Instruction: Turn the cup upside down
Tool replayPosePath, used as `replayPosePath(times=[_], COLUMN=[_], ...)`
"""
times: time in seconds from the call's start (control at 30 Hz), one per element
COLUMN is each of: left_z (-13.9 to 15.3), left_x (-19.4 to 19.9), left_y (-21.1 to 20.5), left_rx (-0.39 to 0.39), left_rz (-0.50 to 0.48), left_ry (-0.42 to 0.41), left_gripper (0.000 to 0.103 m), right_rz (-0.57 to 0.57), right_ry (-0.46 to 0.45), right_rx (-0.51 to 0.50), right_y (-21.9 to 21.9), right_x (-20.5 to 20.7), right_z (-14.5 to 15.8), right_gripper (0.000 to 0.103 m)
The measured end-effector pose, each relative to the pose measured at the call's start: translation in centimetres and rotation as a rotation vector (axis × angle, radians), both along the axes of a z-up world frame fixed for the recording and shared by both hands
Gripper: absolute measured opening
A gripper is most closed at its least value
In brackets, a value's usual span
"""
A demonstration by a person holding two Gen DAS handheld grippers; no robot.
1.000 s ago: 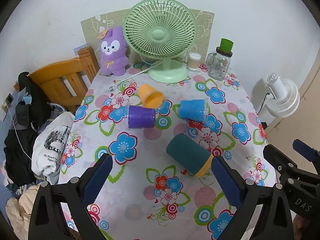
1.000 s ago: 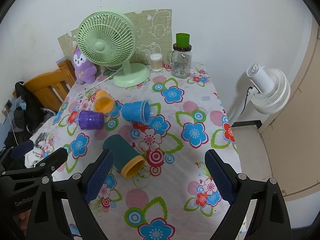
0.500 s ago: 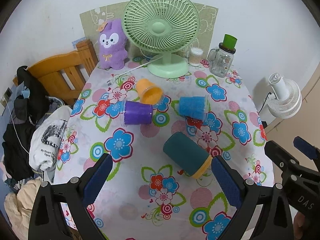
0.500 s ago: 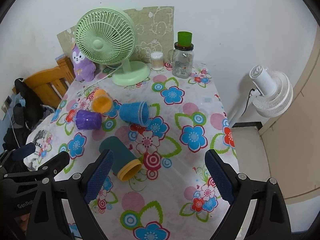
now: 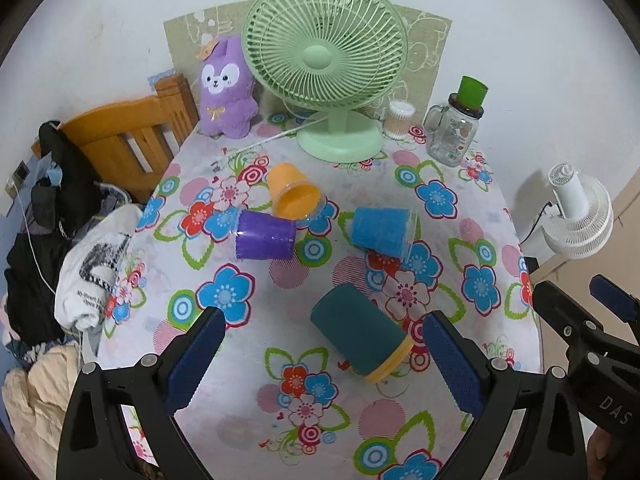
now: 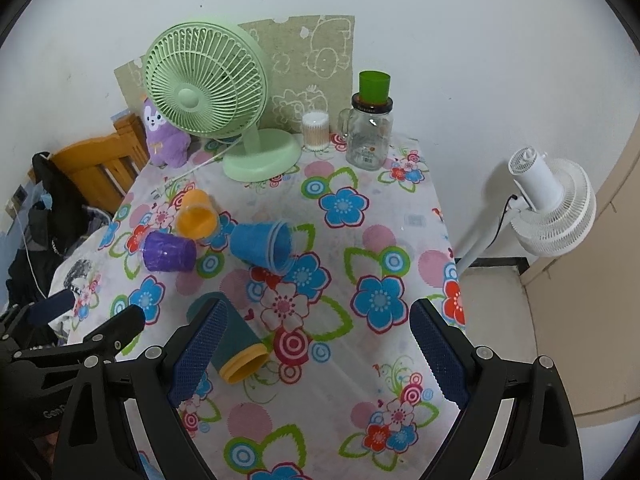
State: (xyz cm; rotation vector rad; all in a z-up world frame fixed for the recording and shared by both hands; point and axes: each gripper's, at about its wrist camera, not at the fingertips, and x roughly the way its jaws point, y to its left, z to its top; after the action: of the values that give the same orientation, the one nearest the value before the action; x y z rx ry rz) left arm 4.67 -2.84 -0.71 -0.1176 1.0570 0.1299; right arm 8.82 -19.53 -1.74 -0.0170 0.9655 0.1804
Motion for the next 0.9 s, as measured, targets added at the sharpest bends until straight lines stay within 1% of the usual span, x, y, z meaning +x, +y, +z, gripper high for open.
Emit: replayPosePath(times=[0.1, 0.2, 0.33, 0.43, 0.8, 0.9], left_z=[-1.0, -2.1, -4.0, -5.2, -10.0, -11.6], left_x=[0.7, 1.4, 2.4, 3.1, 5.6, 6.1], left_y=[-0.2, -0.6, -0.7, -0.8, -1.5, -1.4], left_rx=[-0.021, -0.023, -0.057, -0.065, -0.083, -0.103], left_rz=[0.031, 0.064, 0.112, 0.144, 0.204, 0.237], left_ry=[0.030, 0.059, 0.102, 0.133, 0.243, 0.280], left_gripper=[0.100, 0.100, 0.100, 0.100, 0.100, 0.100], right_rz=[0.017, 0.039, 0.061, 0.074, 0.123, 0.132], right_ry=[0.014, 0.032, 0.058, 0.077, 0.151, 0.173], right_rx=[-0.008, -0.020, -0.033, -0.044, -0.063, -0.062], right_y=[-0.2, -0.2, -0.4, -0.4, 0.6, 0.9], right_x=[1.0, 2.3, 4.0, 5.2, 8.7, 9.3], right_z=[-0.5, -1.3, -2.7, -3.9, -8.5, -9.6], right_gripper=[0.094, 0.094, 0.094, 0.094, 0.094, 0.094])
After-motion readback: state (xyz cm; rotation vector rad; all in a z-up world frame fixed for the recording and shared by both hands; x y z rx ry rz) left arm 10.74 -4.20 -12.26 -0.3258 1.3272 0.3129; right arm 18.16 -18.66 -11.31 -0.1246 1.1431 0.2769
